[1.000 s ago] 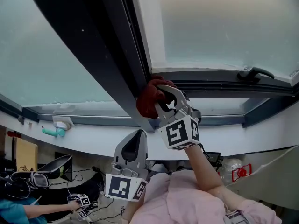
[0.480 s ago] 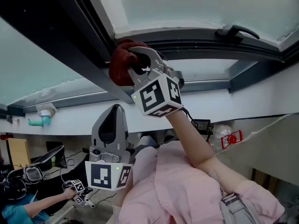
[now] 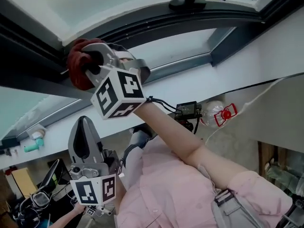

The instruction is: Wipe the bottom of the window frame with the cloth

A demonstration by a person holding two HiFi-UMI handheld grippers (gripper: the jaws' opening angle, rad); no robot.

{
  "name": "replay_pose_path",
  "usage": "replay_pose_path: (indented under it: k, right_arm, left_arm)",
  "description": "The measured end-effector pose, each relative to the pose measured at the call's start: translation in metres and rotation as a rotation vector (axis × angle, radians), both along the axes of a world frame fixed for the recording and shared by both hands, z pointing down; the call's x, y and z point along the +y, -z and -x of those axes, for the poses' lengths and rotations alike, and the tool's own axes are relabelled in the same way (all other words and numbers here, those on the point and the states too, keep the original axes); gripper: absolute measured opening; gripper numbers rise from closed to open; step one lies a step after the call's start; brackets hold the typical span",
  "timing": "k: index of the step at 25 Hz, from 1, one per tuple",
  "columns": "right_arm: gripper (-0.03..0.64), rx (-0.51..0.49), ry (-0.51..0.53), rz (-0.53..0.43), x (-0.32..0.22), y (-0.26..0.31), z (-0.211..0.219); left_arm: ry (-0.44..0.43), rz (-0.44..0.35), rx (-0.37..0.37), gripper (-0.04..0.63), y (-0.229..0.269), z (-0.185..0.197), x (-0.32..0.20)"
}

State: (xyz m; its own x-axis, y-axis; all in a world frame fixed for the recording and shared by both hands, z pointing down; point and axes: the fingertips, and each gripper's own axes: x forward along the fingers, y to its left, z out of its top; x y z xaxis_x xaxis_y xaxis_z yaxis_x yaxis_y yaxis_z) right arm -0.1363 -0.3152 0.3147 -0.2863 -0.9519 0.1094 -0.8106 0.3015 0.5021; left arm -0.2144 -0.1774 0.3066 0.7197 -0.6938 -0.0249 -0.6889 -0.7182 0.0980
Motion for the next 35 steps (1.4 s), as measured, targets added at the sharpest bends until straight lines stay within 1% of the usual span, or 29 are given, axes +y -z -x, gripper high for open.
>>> replay_pose_path:
  k: [12, 19, 30, 35]
  right_arm:
    - [0.074, -0.013, -0.009, -0.001, 0.014, -0.001, -0.027]
    - [0.074, -0.005, 0.015, -0.002, 0.017, 0.003, -0.036]
    - [0.074, -0.005, 0.003, -0.002, 0.031, 0.002, -0.063]
    - [0.074, -0.007, -0.008, -0.002, 0.038, 0.002, -0.079]
  left_arm:
    - [-0.036, -0.012, -0.010, -0.002, 0.000, -0.028, 0.015]
    - [-0.002, -0.023, 0.006, -0.002, 0.003, -0.035, 0.018]
    - [-0.032, -0.036, 0.001, -0.002, 0.004, -0.059, 0.029]
    - [-0.058, -0.042, 0.004, -0.002, 0.004, -0.074, 0.034]
